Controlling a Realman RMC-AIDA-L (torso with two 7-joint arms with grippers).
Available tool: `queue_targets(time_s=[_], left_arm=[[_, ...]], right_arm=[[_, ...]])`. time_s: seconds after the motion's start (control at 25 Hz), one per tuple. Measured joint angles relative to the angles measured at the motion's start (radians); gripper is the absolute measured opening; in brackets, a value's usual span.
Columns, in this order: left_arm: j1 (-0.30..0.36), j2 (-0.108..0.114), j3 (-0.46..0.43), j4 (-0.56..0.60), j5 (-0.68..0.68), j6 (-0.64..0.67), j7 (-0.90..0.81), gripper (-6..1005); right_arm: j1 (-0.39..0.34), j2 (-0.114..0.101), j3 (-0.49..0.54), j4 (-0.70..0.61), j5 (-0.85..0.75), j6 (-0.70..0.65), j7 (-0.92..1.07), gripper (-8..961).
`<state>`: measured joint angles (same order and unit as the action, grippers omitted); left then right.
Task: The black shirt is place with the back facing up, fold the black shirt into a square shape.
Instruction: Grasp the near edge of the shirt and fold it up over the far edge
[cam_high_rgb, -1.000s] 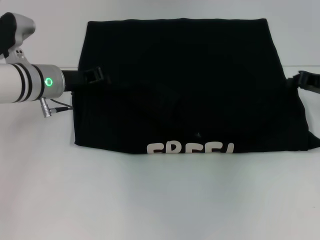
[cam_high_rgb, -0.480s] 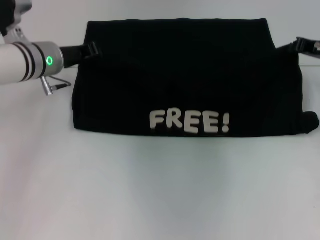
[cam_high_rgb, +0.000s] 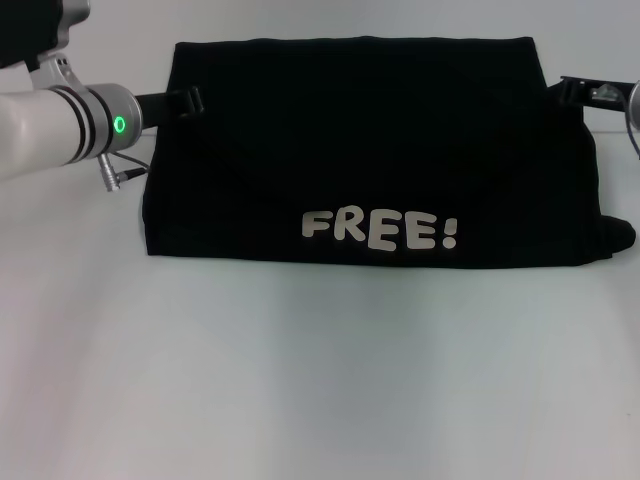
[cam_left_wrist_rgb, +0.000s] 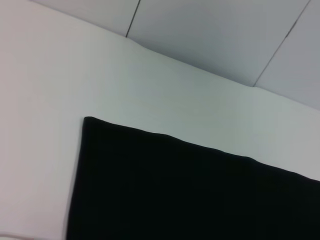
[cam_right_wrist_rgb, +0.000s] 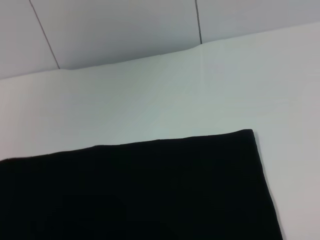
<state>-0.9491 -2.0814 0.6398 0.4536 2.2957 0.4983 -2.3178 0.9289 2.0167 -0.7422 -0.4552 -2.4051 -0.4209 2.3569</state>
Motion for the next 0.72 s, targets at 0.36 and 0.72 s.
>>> queue_targets(time_s=[0.36,0.72], left_arm=[[0.053,-0.039,-0.004,0.107,-0.036,-0.01,-0.009,45],[0.057,-0.041,0.019,0.101,-0.04,-0.01,0.015,47]], right_arm=[[0.008,0.005,-0.018,-0.019,0.0,0.012,0.001,52],[0.028,0.006,-0.03,-0.002,-0.007,0.044,-0.013,55]])
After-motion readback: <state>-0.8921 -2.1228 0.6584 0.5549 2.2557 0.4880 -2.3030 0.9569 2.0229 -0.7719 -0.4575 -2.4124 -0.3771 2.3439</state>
